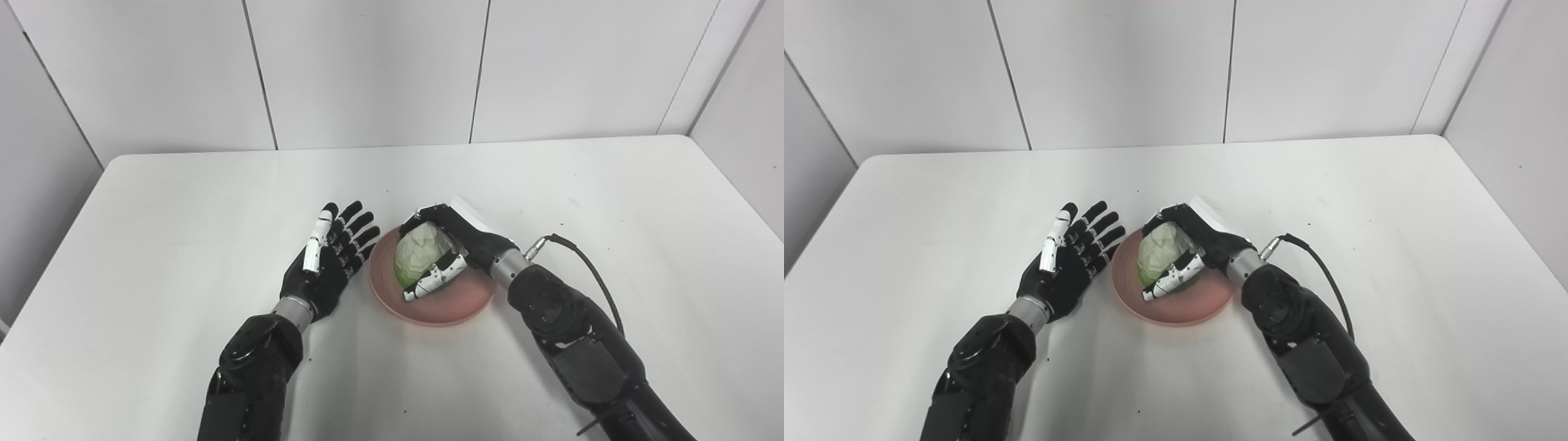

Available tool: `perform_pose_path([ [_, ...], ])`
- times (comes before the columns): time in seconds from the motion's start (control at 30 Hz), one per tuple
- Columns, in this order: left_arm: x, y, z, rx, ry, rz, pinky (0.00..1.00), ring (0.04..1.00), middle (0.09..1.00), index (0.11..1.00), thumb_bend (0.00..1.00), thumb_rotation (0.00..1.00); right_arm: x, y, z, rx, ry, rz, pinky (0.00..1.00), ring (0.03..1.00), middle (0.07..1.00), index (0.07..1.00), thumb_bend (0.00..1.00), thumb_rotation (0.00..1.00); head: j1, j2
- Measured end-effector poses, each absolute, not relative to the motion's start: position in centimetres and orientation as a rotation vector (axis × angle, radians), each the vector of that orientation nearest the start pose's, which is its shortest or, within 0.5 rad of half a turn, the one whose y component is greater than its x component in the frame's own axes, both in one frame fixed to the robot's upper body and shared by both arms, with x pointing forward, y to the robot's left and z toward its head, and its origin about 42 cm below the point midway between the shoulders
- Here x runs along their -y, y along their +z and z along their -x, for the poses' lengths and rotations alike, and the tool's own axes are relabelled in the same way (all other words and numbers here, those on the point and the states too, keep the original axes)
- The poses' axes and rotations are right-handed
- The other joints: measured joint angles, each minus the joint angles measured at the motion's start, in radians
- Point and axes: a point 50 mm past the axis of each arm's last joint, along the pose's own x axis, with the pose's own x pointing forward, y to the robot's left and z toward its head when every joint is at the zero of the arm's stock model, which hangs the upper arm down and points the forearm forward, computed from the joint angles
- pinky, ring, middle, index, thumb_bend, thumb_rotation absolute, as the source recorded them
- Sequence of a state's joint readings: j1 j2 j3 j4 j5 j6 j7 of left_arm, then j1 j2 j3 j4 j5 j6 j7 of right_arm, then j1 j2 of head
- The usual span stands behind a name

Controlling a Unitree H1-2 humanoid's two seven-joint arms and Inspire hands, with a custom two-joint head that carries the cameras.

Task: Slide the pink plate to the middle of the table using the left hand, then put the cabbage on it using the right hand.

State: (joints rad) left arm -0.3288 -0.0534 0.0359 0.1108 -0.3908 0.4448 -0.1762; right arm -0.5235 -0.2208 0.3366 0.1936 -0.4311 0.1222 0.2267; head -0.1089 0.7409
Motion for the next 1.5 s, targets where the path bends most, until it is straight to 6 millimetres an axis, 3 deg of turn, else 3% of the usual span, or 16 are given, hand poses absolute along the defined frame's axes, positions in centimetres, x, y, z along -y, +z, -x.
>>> perform_pose_path([
  [0.5, -15.1, 14.7, -37.8, -0.215, -0.370, 0.433, 0.90, 0.920, 0.936, 0.924, 0.44, 1.00, 16.2, 18.7, -42.2, 0.177, 0.438, 0.788, 0.46, 0.506, 0.471, 0.518, 0.53, 0.00, -0.005, 0.006],
  [0.53, -15.1, 14.7, -37.8, -0.215, -0.370, 0.433, 0.90, 0.920, 0.936, 0.924, 0.44, 1.00, 16.2, 18.7, -42.2, 0.177, 0.439, 0.786, 0.53, 0.585, 0.593, 0.632, 0.70, 0.08, -0.005, 0.006],
  [0.57, -15.1, 14.7, -37.8, -0.215, -0.370, 0.432, 0.90, 0.919, 0.936, 0.924, 0.45, 1.00, 16.3, 18.7, -42.1, 0.177, 0.442, 0.784, 0.55, 0.612, 0.634, 0.671, 0.76, 0.10, -0.006, 0.008],
  [0.63, -15.2, 14.7, -37.8, -0.214, -0.370, 0.432, 0.89, 0.921, 0.935, 0.923, 0.45, 1.00, 16.3, 18.8, -41.9, 0.176, 0.456, 0.774, 0.69, 0.742, 0.783, 0.816, 0.86, 0.25, -0.006, 0.008],
  [0.67, -15.2, 14.7, -37.8, -0.214, -0.369, 0.431, 0.90, 0.924, 0.937, 0.923, 0.45, 1.00, 16.3, 18.9, -41.9, 0.174, 0.468, 0.768, 0.74, 0.798, 0.843, 0.873, 0.90, 0.32, -0.006, 0.008],
  [0.73, -15.2, 14.7, -37.8, -0.214, -0.369, 0.431, 0.90, 0.926, 0.938, 0.924, 0.45, 1.00, 16.3, 18.8, -41.7, 0.165, 0.482, 0.764, 0.76, 0.820, 0.866, 0.896, 0.91, 0.34, -0.006, 0.008],
  [0.8, -15.2, 14.7, -37.8, -0.214, -0.369, 0.430, 0.90, 0.929, 0.941, 0.927, 0.45, 1.00, 16.2, 18.8, -41.6, 0.161, 0.494, 0.763, 0.80, 0.887, 0.933, 0.971, 0.99, 0.47, -0.006, 0.009],
  [1.07, -15.4, 14.8, -37.7, -0.211, -0.371, 0.421, 0.91, 0.937, 0.943, 0.938, 0.45, 1.00, 16.1, 19.7, -40.9, 0.200, 0.494, 0.755, 0.82, 0.949, 1.000, 1.000, 1.00, 0.68, -0.014, 0.009],
  [1.5, -15.6, 14.8, -37.6, -0.210, -0.372, 0.441, 0.90, 0.923, 0.939, 0.933, 0.45, 1.00, 16.2, 22.3, -40.1, 0.336, 0.340, 0.616, 0.94, 0.996, 1.000, 1.000, 1.00, 0.82, -0.029, 0.003],
])
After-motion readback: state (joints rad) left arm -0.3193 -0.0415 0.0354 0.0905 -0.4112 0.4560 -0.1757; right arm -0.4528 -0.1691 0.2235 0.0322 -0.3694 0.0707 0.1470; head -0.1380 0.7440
